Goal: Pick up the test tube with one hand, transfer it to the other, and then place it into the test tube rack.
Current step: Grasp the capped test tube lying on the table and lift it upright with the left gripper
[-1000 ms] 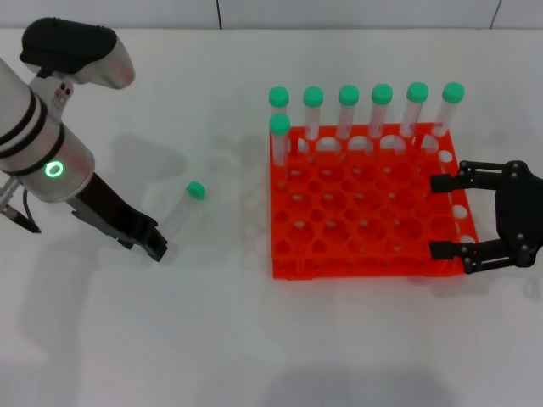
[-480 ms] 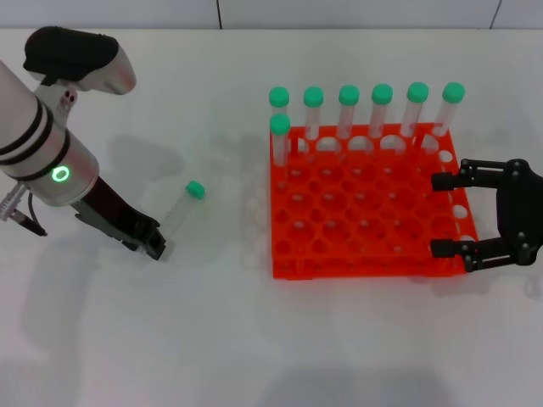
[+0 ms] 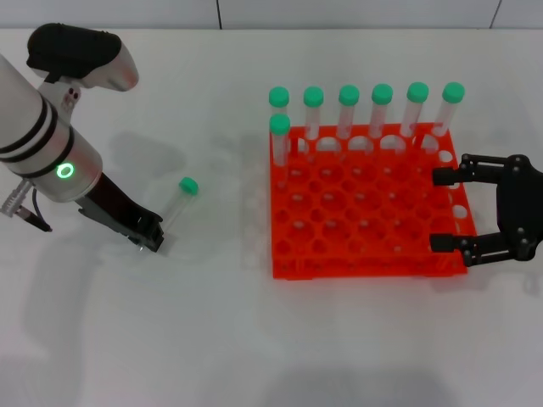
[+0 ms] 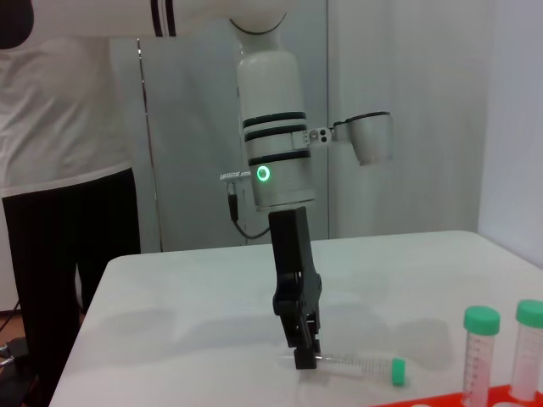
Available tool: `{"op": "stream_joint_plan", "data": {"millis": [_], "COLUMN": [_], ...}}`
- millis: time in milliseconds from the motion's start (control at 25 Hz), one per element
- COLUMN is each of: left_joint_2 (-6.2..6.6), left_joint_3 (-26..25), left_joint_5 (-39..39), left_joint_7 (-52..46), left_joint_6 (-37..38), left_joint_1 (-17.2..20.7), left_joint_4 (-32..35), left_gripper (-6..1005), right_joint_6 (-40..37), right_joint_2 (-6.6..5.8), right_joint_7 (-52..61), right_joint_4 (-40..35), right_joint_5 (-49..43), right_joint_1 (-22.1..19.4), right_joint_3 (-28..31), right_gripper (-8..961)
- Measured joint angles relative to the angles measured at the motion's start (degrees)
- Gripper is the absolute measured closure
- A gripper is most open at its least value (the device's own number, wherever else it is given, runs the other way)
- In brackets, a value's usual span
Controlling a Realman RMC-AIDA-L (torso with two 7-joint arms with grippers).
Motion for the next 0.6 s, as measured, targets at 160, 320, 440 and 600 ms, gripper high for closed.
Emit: {"op": "stream_joint_plan", "data": {"millis": [160,320,440,600], "left_joint_2": [0.00,0.00,0.00,0.08], "left_joint_3": [0.0,0.0,-0.2,-0.5], "left_joint_5": [-0.3,-1.0,-3.9,-11.6], "left_joint_7": [0.5,1.6,4.3,10.6], "left_joint_6": [0.0,0.0,-0.8,-5.5], "left_joint_1": [-0.2,0.3,2.0,5.8], "left_joint_4": [0.1,2.7,7.7,15.2], "left_gripper": [808,808,807,807], "right_joint_6": [-0.1,-0.4,-0.6,-0.7], "right_joint_2": [0.02,-0.02,-0.01,0.11], "right_joint_7": [0.0,0.1,0.2,0.4], "right_joint_4": [0.0,0.0,0.0,0.0], "right_joint_5": [0.0,0.1,0.1,0.1], "right_joint_1": [0.0,-0.1,-0.2,-0.4], "right_joint_3": [0.3,0.9,1.9,2.8], "right_gripper": [97,97,97,96]}}
